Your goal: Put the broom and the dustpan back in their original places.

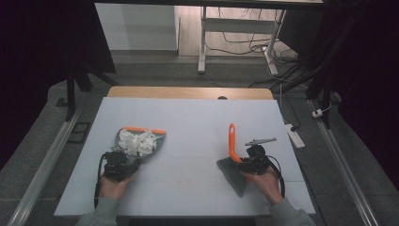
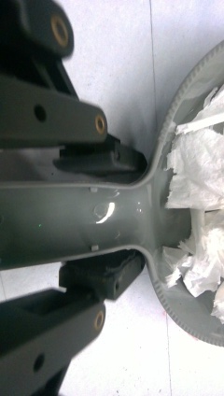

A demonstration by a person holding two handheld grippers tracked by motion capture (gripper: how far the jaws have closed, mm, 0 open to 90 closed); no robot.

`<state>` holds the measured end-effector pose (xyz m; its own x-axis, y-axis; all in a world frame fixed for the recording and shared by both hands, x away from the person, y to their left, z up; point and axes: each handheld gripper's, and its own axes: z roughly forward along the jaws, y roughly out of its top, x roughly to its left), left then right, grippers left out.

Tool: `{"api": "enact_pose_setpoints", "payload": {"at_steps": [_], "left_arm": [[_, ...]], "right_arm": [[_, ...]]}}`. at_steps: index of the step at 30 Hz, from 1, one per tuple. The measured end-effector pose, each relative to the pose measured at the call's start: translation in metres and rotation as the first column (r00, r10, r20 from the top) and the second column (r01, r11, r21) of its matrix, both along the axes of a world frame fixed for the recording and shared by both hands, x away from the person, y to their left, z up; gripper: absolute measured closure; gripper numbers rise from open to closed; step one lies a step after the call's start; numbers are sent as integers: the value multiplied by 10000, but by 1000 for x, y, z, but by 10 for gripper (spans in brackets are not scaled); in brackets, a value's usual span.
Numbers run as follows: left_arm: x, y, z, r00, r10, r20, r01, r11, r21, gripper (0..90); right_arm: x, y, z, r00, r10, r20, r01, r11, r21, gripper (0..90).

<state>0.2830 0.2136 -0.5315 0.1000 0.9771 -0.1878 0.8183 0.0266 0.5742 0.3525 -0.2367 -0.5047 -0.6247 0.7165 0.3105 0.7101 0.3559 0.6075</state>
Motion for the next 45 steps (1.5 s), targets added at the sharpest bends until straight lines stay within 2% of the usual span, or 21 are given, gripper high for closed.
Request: {"api": "enact_pose_setpoints", "payload": {"at_steps": [2,9,15,16,22,25,28,33,38,39,40,42,45], "left_arm": [[-1,0,1,10000,-60,57,60,10000,11,387],[-6,2,5,9991,-251,342,250,9997,12,194],[-13,5,11,9971,-464,604,460,9989,80,141],[-15,6,12,9966,-484,667,478,9988,99,137],[-25,11,20,9910,-929,959,915,9956,192,136],[-31,13,24,9836,-1368,1179,1358,9906,163,157],[-35,14,27,9724,-1894,1361,1910,9816,14,174],[-39,13,29,9462,-2799,1623,2861,9581,-162,189],[-43,15,30,9236,-3437,1701,3522,9357,-220,196],[-43,16,30,9151,-3629,1755,3732,9273,-282,196],[-44,17,29,9105,-3749,1745,3869,9213,-390,202],[-45,19,28,9034,-3925,1729,4041,9140,-363,208],[-45,18,28,8971,-4108,1626,4204,9069,-283,218]], "right_arm": [[1,0,-1,10000,-50,43,50,9998,-179,568],[7,-2,-5,9999,-158,-35,155,9965,-825,472],[9,-3,-4,9994,-351,66,356,9930,-1124,442],[8,-3,-3,9987,-456,208,479,9909,-1261,430],[6,-8,3,9960,-606,663,679,9911,-1145,432],[0,-9,8,9938,-339,1059,446,9940,-1000,436],[-7,-11,12,9906,70,1369,29,9974,-719,456],[-20,-15,16,9828,567,1759,-475,9973,-559,460],[-29,-21,15,9757,852,2020,-745,9954,-599,460],[-30,-22,15,9743,927,2054,-811,9946,-641,460],[-32,-23,15,9721,995,2123,-873,9940,-661,461],[-33,-24,14,9694,1133,2176,-995,9923,-735,460],[-34,-23,13,9661,1464,2125,-1286,9871,-955,462]]}}
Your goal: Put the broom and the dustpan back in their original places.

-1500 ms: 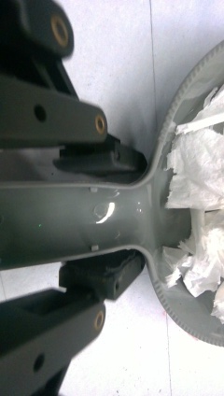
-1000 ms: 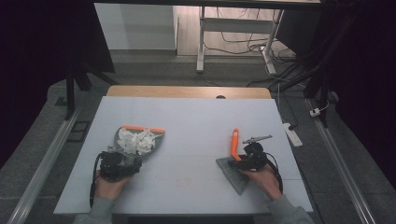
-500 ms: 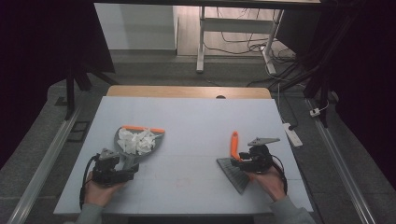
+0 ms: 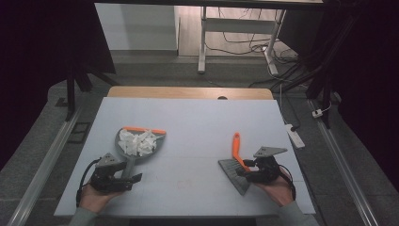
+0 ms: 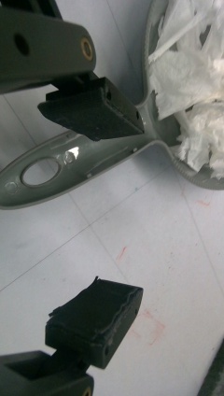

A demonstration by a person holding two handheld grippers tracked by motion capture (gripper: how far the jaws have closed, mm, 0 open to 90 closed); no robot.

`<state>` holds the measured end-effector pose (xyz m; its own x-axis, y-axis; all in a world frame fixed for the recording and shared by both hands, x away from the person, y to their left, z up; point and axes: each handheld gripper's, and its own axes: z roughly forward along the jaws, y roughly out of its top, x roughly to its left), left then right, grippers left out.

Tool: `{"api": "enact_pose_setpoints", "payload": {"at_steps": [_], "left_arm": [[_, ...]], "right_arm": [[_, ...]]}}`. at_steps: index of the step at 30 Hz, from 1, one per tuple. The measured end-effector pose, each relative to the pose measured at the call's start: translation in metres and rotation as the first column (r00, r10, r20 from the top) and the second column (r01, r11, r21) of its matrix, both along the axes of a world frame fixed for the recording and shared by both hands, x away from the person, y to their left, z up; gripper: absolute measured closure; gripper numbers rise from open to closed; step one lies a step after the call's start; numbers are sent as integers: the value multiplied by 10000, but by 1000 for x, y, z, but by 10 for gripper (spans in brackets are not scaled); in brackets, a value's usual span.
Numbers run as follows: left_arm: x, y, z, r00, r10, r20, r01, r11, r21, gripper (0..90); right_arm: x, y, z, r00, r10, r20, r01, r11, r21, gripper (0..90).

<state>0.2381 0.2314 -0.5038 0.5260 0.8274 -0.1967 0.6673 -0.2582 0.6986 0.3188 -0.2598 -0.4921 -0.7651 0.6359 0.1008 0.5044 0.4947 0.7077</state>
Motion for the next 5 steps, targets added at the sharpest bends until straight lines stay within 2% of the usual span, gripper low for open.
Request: {"api": "enact_pose_setpoints", "payload": {"at_steps": [2,5], "left_arm": [[1,-1,0,10000,-64,-43,64,10000,-1,219],[1,-2,0,9999,-115,-43,115,9999,-9,219]], "right_arm": [[-1,1,1,9999,112,-49,-114,9996,-253,463],[-1,1,2,9998,165,-140,-169,9994,-294,464]]}}
